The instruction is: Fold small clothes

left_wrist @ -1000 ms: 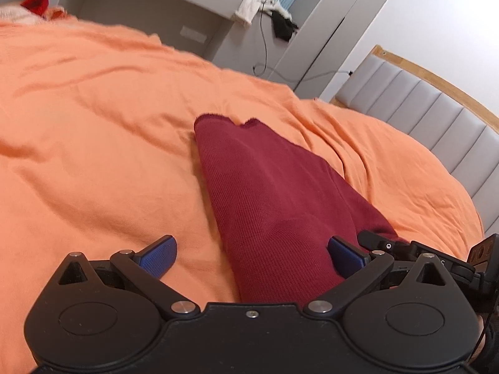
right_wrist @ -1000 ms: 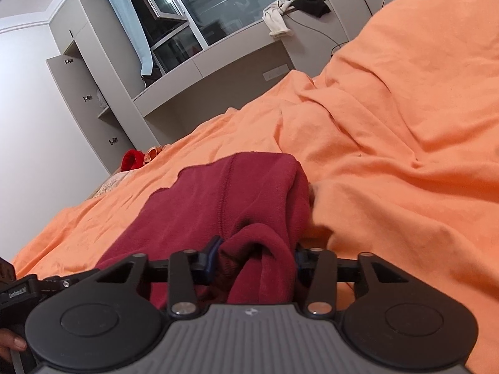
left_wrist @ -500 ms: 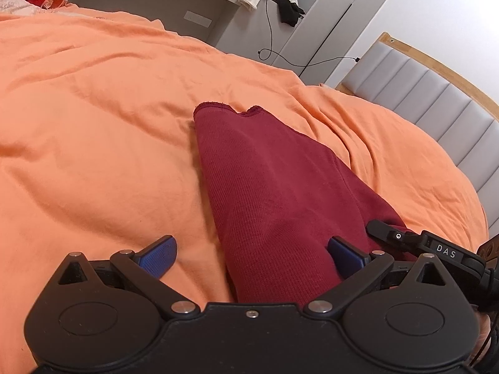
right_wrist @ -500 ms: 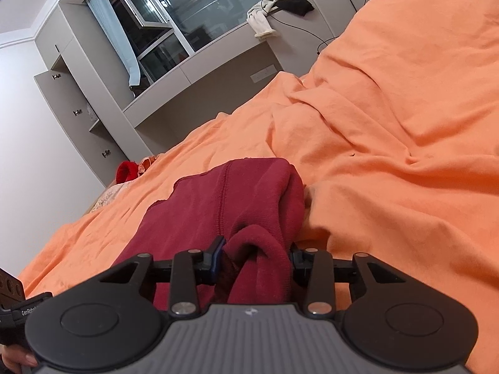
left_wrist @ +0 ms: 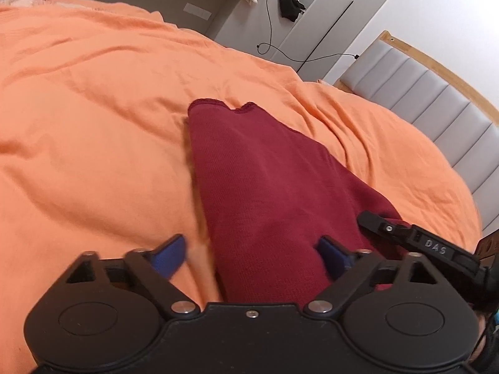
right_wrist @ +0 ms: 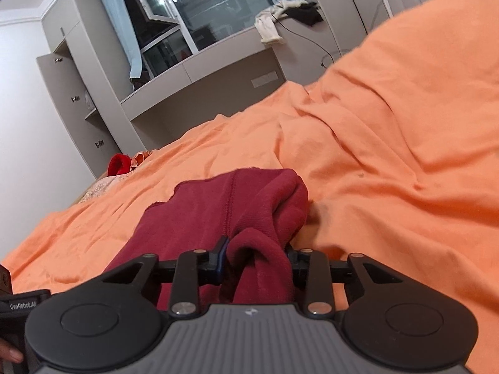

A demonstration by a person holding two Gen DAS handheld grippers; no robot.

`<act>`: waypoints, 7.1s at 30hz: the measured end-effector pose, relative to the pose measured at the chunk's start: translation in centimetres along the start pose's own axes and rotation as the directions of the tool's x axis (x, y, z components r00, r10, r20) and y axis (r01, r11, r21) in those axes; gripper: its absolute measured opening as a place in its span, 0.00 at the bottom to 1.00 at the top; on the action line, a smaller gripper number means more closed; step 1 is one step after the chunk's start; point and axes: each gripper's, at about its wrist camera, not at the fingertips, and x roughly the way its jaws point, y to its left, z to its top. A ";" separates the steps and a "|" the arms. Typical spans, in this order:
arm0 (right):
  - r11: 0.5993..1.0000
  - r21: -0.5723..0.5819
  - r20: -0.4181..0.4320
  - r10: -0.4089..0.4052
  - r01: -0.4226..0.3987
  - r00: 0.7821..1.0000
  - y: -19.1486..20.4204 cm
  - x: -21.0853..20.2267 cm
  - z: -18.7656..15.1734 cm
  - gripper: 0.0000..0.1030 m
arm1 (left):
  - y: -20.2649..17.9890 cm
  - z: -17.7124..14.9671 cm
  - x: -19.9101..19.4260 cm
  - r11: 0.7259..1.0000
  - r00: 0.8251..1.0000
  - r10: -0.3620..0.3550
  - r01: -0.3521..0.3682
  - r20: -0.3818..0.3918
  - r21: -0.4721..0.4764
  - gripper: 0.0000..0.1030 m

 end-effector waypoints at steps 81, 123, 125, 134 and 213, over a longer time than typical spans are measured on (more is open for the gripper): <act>0.935 -0.329 0.275 0.228 -0.132 0.934 12.2 -10.0 -5.3 1.00 | -1.9 -7.1 -20.4 0.824 0.689 0.454 -0.565 0.565 0.027 0.99; 0.916 -0.400 0.284 0.081 0.041 0.955 11.4 -16.7 -14.5 1.00 | -3.9 -17.9 -24.0 0.771 0.684 0.450 -0.622 0.574 0.137 0.99; 0.916 -0.400 0.284 0.081 0.041 0.955 11.4 -16.7 -14.4 1.00 | -3.9 -17.9 -23.9 0.771 0.683 0.450 -0.622 0.575 0.136 0.99; 0.916 -0.400 0.284 0.081 0.041 0.955 11.4 -16.7 -14.4 1.00 | -3.9 -17.9 -23.9 0.771 0.683 0.450 -0.622 0.575 0.136 0.99; 0.911 -0.409 0.282 0.080 0.045 0.956 11.4 -17.0 -14.4 1.00 | -3.4 -18.1 -24.2 0.754 0.685 0.495 -0.645 0.535 0.127 1.00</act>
